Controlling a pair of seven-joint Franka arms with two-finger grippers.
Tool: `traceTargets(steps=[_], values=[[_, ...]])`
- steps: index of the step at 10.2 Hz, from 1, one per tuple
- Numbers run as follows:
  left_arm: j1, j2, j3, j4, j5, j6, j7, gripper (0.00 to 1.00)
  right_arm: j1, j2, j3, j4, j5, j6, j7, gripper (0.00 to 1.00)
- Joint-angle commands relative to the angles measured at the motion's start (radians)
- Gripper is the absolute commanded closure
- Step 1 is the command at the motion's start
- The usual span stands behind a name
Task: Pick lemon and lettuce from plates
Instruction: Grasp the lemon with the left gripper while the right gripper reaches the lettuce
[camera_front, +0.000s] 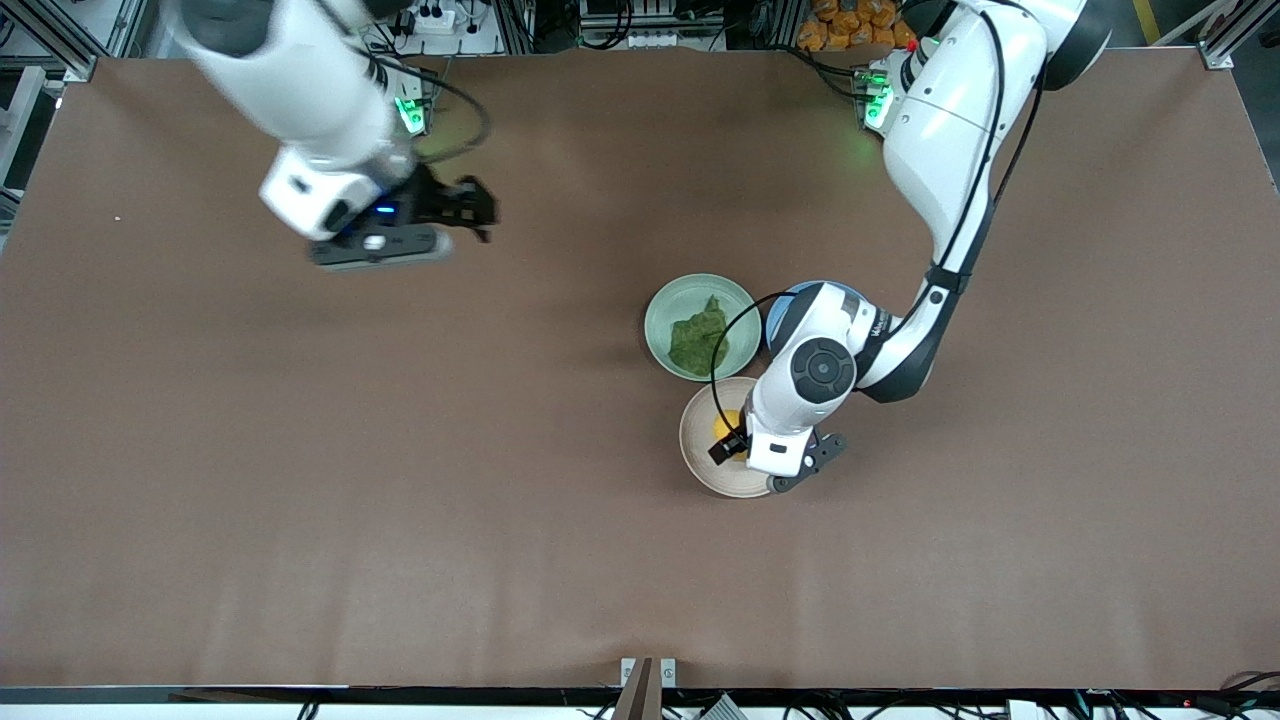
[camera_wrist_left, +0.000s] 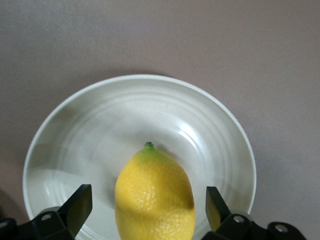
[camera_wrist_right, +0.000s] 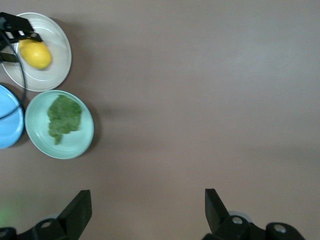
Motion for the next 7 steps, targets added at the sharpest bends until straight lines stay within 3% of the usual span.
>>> traceTargets(steps=[1,3,4,5,7], values=[[-0.013,0.018,0.009,0.026,-0.018,0.018,-0.020,0.00,0.087,0.095,-0.010,0.006,0.083,0.109,0.158,0.00],[-0.043,0.033,0.029,0.026,-0.009,0.058,-0.011,0.00,0.149,0.168,-0.011,0.006,0.143,0.211,0.236,0.00],[-0.041,0.033,0.031,0.024,-0.016,0.061,-0.020,0.62,0.181,0.197,-0.010,0.006,0.146,0.249,0.253,0.00],[-0.040,0.030,0.031,0.023,-0.021,0.061,-0.022,1.00,0.206,0.223,-0.010,-0.006,0.160,0.312,0.285,0.00],[-0.040,0.024,0.031,0.021,-0.016,0.060,-0.019,1.00,0.261,0.255,-0.011,-0.068,0.229,0.491,0.319,0.00]])
